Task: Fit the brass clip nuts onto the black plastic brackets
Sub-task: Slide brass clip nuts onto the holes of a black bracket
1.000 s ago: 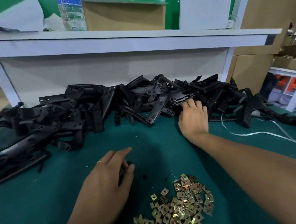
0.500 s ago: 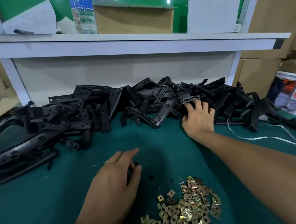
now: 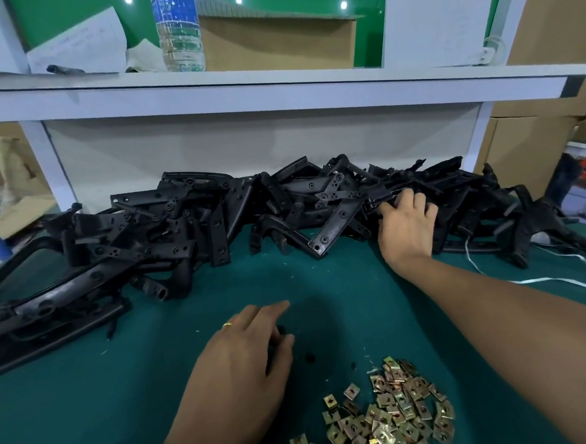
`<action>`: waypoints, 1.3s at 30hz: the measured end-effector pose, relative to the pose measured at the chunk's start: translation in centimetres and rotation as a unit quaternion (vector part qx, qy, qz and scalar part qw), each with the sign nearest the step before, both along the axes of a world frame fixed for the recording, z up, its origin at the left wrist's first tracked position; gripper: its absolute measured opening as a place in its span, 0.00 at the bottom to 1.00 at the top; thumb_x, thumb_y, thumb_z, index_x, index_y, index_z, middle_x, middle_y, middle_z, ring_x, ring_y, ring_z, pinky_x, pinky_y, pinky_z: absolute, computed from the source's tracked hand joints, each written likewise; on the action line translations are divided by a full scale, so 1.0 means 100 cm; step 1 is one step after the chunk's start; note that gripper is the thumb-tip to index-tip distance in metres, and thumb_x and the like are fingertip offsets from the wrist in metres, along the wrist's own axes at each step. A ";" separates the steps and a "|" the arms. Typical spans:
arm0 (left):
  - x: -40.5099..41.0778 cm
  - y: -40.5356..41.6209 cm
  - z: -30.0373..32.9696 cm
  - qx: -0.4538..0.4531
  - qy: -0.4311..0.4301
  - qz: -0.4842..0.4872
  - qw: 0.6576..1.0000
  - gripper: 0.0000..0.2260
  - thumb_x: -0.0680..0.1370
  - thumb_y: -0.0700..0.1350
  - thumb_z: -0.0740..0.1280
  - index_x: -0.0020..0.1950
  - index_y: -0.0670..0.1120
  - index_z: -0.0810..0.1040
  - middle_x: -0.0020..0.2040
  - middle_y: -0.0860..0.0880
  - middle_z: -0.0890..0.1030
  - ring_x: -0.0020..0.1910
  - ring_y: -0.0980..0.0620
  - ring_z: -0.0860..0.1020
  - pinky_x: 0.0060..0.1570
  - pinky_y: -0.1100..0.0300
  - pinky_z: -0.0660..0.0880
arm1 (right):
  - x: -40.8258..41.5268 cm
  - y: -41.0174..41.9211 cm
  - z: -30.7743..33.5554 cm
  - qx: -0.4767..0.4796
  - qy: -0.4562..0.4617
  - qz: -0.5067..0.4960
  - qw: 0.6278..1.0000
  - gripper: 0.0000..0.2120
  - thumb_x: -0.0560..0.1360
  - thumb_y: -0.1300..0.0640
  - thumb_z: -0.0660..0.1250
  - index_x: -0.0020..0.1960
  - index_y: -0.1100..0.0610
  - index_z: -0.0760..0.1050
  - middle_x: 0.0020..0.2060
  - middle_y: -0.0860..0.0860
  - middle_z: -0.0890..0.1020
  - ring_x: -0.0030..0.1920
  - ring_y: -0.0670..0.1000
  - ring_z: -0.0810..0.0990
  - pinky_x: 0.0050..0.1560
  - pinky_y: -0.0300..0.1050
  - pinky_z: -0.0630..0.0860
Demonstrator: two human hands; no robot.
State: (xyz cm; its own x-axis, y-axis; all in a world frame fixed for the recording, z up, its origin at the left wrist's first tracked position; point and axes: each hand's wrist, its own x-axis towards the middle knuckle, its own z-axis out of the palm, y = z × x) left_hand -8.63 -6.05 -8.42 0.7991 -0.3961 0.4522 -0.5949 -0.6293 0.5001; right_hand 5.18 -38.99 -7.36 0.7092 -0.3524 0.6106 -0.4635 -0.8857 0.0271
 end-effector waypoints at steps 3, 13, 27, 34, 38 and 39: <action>0.001 -0.001 0.001 0.004 0.002 0.001 1.000 0.21 0.81 0.61 0.56 0.75 0.64 0.66 0.51 0.66 0.72 0.53 0.64 0.73 0.51 0.67 0.72 | -0.001 -0.001 0.002 -0.017 -0.036 0.029 0.999 0.10 0.76 0.65 0.70 0.54 0.54 0.82 0.57 0.56 0.74 0.59 0.61 0.71 0.65 0.60 0.67; 0.005 -0.001 0.001 0.018 0.001 0.006 1.000 0.20 0.83 0.59 0.57 0.75 0.62 0.67 0.50 0.68 0.69 0.54 0.63 0.70 0.47 0.67 0.70 | -0.072 0.006 0.001 0.103 -0.288 0.209 0.929 0.05 0.85 0.58 0.65 0.60 0.55 0.77 0.53 0.49 0.80 0.55 0.54 0.73 0.58 0.50 0.65; 0.002 0.001 0.004 0.033 0.012 0.003 0.999 0.27 0.77 0.66 0.51 0.74 0.63 0.68 0.50 0.67 0.72 0.54 0.67 0.71 0.44 0.68 0.70 | -0.139 0.010 0.018 0.741 -0.369 0.292 0.480 0.14 0.89 0.66 0.52 0.46 0.56 0.63 0.52 0.59 0.75 0.62 0.63 0.84 0.73 0.60 0.74; -0.005 -0.002 0.009 0.034 0.010 0.001 0.999 0.25 0.79 0.62 0.58 0.77 0.60 0.67 0.51 0.68 0.71 0.55 0.64 0.72 0.47 0.68 0.71 | -0.180 0.030 0.030 0.800 -0.260 0.397 0.366 0.11 0.86 0.66 0.59 0.46 0.58 0.71 0.52 0.63 0.79 0.65 0.67 0.82 0.60 0.53 0.83; -0.010 -0.006 0.015 0.039 -0.097 0.047 0.993 0.37 0.78 0.59 0.68 0.83 0.53 0.56 0.68 0.57 0.68 0.67 0.54 0.68 0.65 0.54 0.69 | -0.189 0.071 0.027 0.760 -0.166 0.450 0.439 0.06 0.85 0.66 0.61 0.50 0.60 0.74 0.49 0.65 0.72 0.66 0.67 0.81 0.65 0.57 0.80; -0.011 -0.007 0.016 0.043 -0.137 0.058 0.988 0.39 0.77 0.58 0.70 0.83 0.50 0.56 0.72 0.51 0.67 0.71 0.48 0.67 0.69 0.46 0.66 | -0.188 0.082 0.026 0.758 -0.147 0.456 0.443 0.07 0.85 0.66 0.62 0.49 0.60 0.74 0.45 0.64 0.71 0.65 0.69 0.81 0.66 0.59 0.79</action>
